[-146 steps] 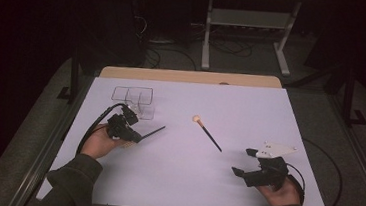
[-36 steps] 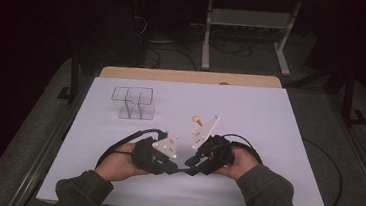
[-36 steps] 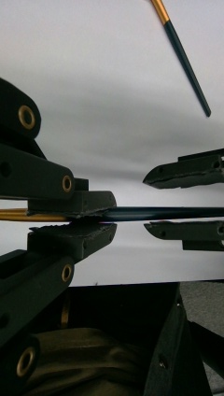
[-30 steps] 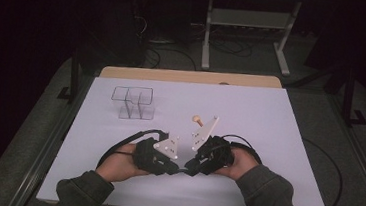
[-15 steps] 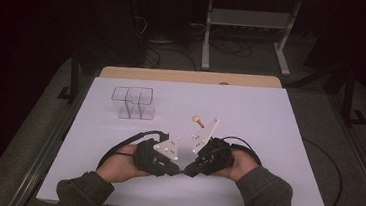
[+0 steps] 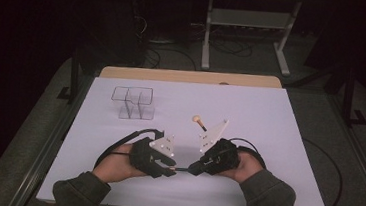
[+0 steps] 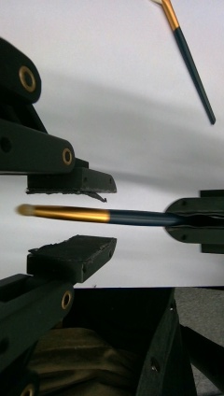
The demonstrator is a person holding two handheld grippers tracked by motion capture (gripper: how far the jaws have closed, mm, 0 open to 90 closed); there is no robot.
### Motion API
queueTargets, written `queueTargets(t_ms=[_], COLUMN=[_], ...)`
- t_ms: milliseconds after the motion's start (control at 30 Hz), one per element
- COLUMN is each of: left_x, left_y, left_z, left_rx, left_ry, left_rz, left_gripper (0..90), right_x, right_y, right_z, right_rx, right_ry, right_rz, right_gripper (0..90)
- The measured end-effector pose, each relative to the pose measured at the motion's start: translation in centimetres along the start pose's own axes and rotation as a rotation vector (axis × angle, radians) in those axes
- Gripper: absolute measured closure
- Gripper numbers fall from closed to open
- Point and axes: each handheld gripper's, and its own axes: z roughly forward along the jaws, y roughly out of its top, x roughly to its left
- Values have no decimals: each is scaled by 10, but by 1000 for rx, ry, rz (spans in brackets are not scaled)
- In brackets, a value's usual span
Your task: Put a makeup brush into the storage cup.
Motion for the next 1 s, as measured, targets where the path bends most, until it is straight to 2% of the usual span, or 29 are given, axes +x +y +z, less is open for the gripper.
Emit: queueTargets(t_ms=[67, 233, 500, 567, 700, 800, 833, 933, 1000], left_x=[1, 3, 4, 5, 5, 5, 5, 6, 5], left_y=[-3, -8, -8, -7, -7, -7, -6, -6, -5], left_z=[-2, -3, -3, -2, -1, -1, 0, 0, 0], left_rx=[-10, 3, 2, 10, 18, 28, 31, 33, 33], left_ry=[0, -4, -22, -38, -57, -59, -51, -54, -50], left_rz=[-4, -19, -11, -12, -11, -7, -5, -9, -15], left_gripper=[675, 711, 796, 829, 840, 846, 850, 850, 851], right_x=[0, 1, 3, 4, 4, 3, 3, 2, 2], right_y=[-3, -10, -10, -10, -10, -10, -9, -6, -1], right_z=[-2, -6, -7, -4, -3, -2, 0, 1, 3], right_rx=[-8, -34, -39, -28, -28, -19, -8, -2, 16], right_ry=[-3, -12, -19, -29, -24, -20, -33, -26, -29], right_rz=[5, 4, -10, -34, -35, -36, -31, -24, -40], right_gripper=[829, 829, 829, 829, 828, 821, 788, 761, 736])
